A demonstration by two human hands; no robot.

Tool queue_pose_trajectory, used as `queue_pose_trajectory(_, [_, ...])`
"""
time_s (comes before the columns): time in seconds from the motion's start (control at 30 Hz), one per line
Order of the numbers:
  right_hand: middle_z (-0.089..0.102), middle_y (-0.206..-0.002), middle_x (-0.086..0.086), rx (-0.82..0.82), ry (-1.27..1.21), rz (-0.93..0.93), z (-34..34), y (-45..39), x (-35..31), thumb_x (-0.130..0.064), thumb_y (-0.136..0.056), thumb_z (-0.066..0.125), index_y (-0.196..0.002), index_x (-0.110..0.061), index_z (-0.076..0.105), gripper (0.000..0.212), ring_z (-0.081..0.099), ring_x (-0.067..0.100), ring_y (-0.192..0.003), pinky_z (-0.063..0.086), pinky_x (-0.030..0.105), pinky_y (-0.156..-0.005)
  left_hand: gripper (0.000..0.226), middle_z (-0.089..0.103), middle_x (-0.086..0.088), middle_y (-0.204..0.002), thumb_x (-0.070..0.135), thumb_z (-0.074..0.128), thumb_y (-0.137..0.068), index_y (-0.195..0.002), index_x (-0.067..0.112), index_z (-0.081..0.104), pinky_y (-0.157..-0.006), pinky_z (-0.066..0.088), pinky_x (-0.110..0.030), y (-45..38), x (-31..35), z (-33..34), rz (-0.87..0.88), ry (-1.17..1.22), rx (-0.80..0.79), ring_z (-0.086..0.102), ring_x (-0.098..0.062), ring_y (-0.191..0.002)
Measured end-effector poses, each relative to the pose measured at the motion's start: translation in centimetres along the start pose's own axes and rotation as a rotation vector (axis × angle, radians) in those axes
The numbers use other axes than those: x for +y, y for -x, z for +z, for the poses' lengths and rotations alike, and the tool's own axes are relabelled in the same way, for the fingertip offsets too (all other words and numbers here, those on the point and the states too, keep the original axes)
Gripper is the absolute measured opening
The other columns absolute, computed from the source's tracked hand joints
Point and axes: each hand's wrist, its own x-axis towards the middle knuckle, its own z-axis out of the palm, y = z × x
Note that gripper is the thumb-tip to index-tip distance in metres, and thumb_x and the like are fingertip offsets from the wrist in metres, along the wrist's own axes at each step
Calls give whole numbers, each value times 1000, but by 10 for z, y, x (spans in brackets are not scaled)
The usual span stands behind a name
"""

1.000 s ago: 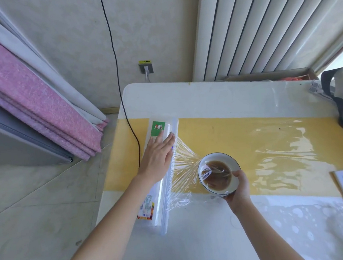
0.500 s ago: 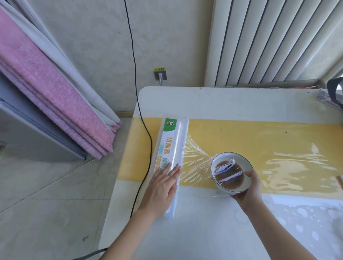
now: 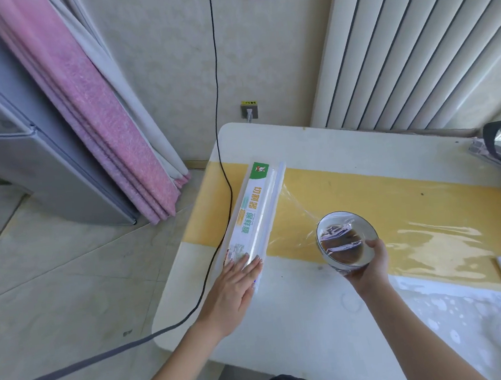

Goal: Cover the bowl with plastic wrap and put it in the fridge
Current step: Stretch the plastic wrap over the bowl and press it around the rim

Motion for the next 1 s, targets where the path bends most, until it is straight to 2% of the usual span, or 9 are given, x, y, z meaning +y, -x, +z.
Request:
queue_pose_trajectory(0.23, [64,-105,15,-31,-119,-20,-6,5,-6,-30,-78,43,-101,-14,64,35,60,36,-98,42,53,-99,47,29,13,-152,23,28,-99,-146,19,33,-117,10,-24,24,5,3,-1,1,24,13,-6,-145])
queue_pose_trajectory(0.37, [63,-113,16,-19,-125,-27,-15,8,-13,-30,-76,45,-108,-14,64,41,59,37,-104,44,55,-99,46,40,9,-147,24,33,-97,-141,18,44,-112,21,-27,21,4,0,24,-30,73,27,-9,-141])
queue_pose_trajectory(0.43, [62,-116,17,-22,-122,-28,-19,11,-15,-30,-75,45,-113,-13,62,45,59,38,-105,44,56,-98,43,57,5,-135,23,40,-93,-134,17,53,-102,34,-33,16,6,-5,40,-24,128,44,-12,-131])
queue_pose_trajectory(0.5, [61,-116,18,-17,-122,-28,-20,14,-17,-29,-74,47,-116,-12,60,48,60,39,-104,44,57,-97,44,69,4,-114,23,43,-91,-134,21,49,-90,39,-32,10,11,-9,23,18,211,55,-13,-110])
queue_pose_trajectory(0.6, [62,-111,18,-27,-100,-32,-21,20,-19,-28,-73,48,-110,-10,62,44,61,38,-98,44,57,-98,46,68,1,-101,28,38,-93,-138,22,44,-88,40,-29,-7,24,-19,-43,78,307,57,-16,-94])
queue_pose_trajectory(0.7, [64,-101,15,-45,-10,-61,-18,26,-21,-30,-77,47,-97,-13,64,32,62,34,-88,45,50,-94,47,62,1,-124,32,36,-94,-133,12,52,-99,35,-22,-38,49,-31,-38,161,372,52,-13,-113])
queue_pose_trajectory(0.83, [72,-74,8,-107,57,-91,-13,35,-25,-29,-83,44,-91,-15,63,25,62,31,-80,46,43,-83,40,48,3,-142,26,34,-100,-134,15,52,-109,16,-6,-91,92,-36,-13,362,225,34,-5,-136])
queue_pose_trajectory(0.9, [73,-67,5,-123,65,-99,-13,40,-27,-30,-83,44,-92,-15,64,27,62,29,-77,46,38,-77,38,40,0,-148,16,35,-102,-137,13,48,-112,13,-11,-112,106,-32,-40,493,147,24,-4,-140])
queue_pose_trajectory(1.0, [69,-80,9,-135,42,-119,-16,45,-32,-31,-80,46,-98,-12,65,32,63,30,-78,46,37,-73,39,32,-6,-153,13,34,-103,-141,10,42,-114,14,-19,-132,111,-29,-154,624,137,19,-11,-144])
